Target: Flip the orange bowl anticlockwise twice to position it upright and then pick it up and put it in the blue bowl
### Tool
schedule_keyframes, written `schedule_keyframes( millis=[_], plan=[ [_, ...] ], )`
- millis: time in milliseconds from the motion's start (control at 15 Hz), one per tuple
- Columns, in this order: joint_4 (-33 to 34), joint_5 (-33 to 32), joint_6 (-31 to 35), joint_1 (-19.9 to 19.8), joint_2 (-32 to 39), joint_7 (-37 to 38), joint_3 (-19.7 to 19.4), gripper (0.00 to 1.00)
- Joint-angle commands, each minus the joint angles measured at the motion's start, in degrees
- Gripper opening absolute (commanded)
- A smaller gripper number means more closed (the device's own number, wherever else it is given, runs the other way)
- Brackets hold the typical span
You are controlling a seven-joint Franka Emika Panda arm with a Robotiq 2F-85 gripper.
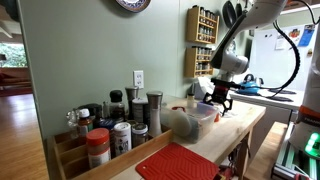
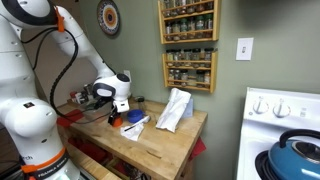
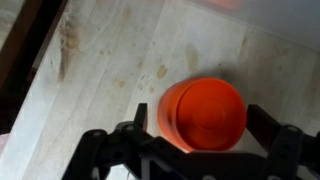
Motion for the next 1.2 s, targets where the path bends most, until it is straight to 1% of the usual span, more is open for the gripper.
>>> schedule_keyframes(
  millis=[0, 333, 933, 1000, 1133],
  plan=[
    [1.03, 5.3, -1.04, -0.32, 2.52, -4.67, -1.37, 1.0],
    [1.9, 8.6, -2.57, -0.8, 4.33, -8.08, -2.35, 1.0],
    [3.09, 10.54, -6.85, -1.46, 6.45, -11.02, -3.43, 1.0],
    [3.29, 10.87, -7.65, -1.59, 6.6, -11.43, -3.59, 0.92],
    [3.45, 10.77, -8.26, -1.64, 6.91, -11.48, -3.84, 0.66]
  ],
)
